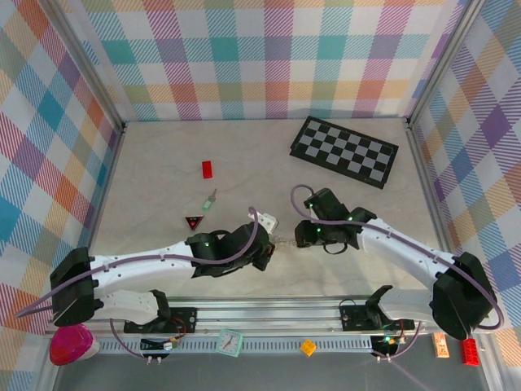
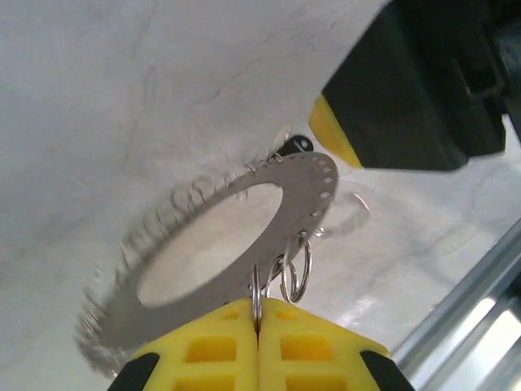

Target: Put the keys on the keyring

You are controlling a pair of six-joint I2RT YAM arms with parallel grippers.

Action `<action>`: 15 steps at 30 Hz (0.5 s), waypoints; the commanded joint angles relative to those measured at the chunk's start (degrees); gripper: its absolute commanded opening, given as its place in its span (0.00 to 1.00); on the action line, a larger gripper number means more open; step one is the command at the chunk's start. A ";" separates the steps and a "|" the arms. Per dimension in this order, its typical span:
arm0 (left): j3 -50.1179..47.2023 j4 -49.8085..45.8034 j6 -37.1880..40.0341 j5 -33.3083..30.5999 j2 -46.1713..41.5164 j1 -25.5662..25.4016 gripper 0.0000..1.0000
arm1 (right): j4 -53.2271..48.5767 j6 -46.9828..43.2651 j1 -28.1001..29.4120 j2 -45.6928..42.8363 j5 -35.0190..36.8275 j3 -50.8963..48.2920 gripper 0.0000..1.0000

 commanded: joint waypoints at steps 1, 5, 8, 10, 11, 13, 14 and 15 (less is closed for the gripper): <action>-1.19 4.12 19.39 -1.72 -2.29 1.46 0.00 | 2.40 -5.22 -2.06 -1.48 -4.57 2.05 0.33; -3.66 9.64 29.94 2.41 -4.89 5.46 0.00 | 2.60 -10.26 -3.73 -1.06 -6.46 4.03 0.34; -5.84 13.51 34.98 6.33 -7.11 9.25 0.00 | 3.39 -14.28 -5.15 -0.78 -7.22 5.42 0.34; -7.07 15.23 37.44 8.90 -8.58 11.27 0.00 | 4.24 -17.06 -5.78 -0.94 -7.75 6.02 0.34; -7.56 15.86 38.69 10.52 -9.47 12.13 0.00 | 5.17 -18.84 -5.92 -1.16 -8.35 6.23 0.34; -8.73 16.79 41.00 13.96 -11.19 13.67 0.00 | 7.72 -23.01 -5.92 -1.82 -10.36 6.08 0.35; -9.40 17.22 42.30 15.75 -12.04 14.49 0.00 | 9.24 -25.87 -5.93 -2.42 -12.72 5.63 0.35; -10.00 17.62 43.61 17.74 -12.93 15.17 0.00 | 11.55 -28.55 -5.96 -3.19 -14.97 4.77 0.35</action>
